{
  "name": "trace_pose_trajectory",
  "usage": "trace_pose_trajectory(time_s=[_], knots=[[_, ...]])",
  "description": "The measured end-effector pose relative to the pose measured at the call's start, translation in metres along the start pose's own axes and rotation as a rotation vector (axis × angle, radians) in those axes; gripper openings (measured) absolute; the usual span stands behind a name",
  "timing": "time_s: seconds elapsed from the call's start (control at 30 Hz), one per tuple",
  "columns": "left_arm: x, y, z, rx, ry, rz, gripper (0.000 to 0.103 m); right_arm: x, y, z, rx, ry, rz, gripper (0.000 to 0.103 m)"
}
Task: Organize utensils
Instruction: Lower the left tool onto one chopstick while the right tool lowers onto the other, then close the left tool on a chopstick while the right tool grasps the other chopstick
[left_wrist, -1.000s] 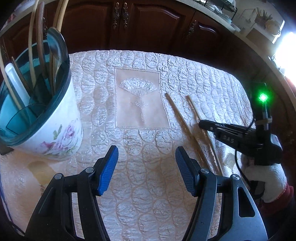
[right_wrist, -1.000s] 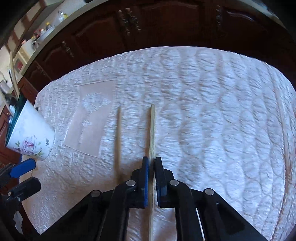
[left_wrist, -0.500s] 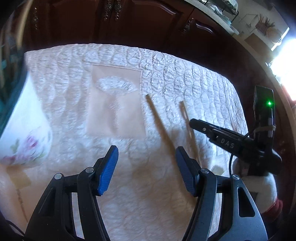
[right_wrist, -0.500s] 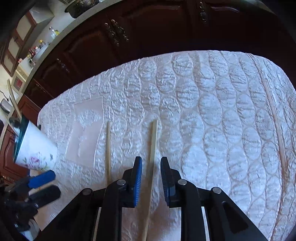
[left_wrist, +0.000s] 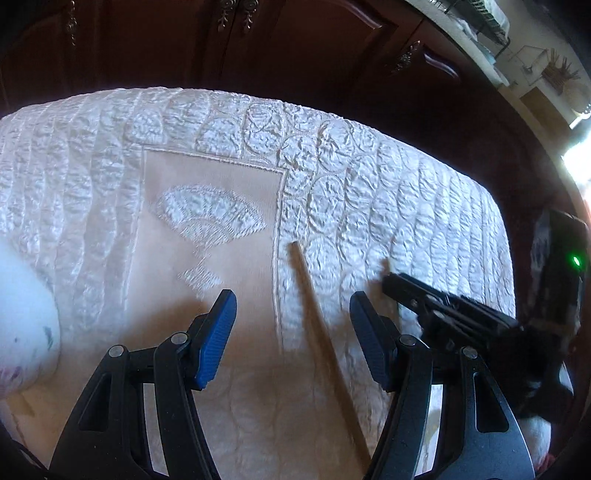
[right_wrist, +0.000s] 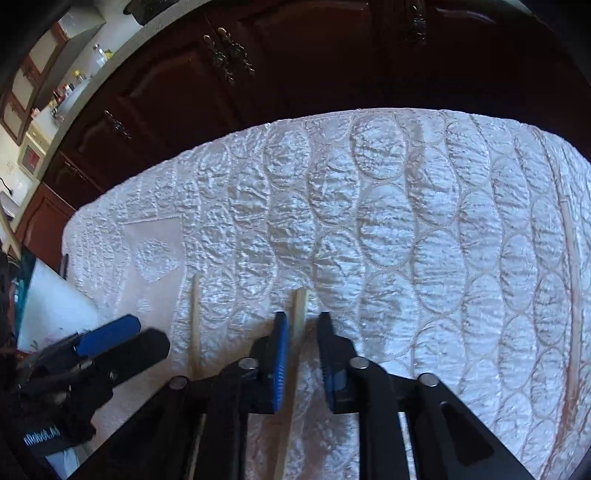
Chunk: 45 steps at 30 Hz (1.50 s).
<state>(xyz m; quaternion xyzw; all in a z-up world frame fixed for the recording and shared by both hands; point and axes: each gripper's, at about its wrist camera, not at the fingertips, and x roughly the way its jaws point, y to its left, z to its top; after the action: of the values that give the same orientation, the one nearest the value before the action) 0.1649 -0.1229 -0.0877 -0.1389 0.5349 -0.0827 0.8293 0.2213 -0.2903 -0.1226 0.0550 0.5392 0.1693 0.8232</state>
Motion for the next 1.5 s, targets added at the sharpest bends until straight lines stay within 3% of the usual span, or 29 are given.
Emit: trace_pose_trajectory(time_s=[0.3, 0.43, 0.73, 1.07, 1.5], knots=[[0.032, -0.016, 0.017, 0.042, 0.021, 0.040, 0.042, 0.000, -0.016, -0.004, 0.039, 0.011, 0.033, 0.008], [0.036, -0.018, 0.020, 0.062, 0.024, 0.045, 0.009, 0.000, -0.024, -0.001, 0.054, 0.014, 0.042, 0.008], [0.005, -0.001, 0.010, 0.063, 0.004, -0.042, 0.008, -0.009, -0.007, 0.000, 0.039, -0.014, 0.065, 0.006], [-0.066, 0.000, -0.004, 0.120, -0.057, -0.128, 0.007, -0.059, 0.015, -0.016, 0.006, -0.078, 0.095, 0.005], [-0.146, 0.000, -0.016, 0.193, -0.163, -0.156, 0.007, -0.139, 0.056, -0.026, -0.082, -0.225, 0.128, 0.005]])
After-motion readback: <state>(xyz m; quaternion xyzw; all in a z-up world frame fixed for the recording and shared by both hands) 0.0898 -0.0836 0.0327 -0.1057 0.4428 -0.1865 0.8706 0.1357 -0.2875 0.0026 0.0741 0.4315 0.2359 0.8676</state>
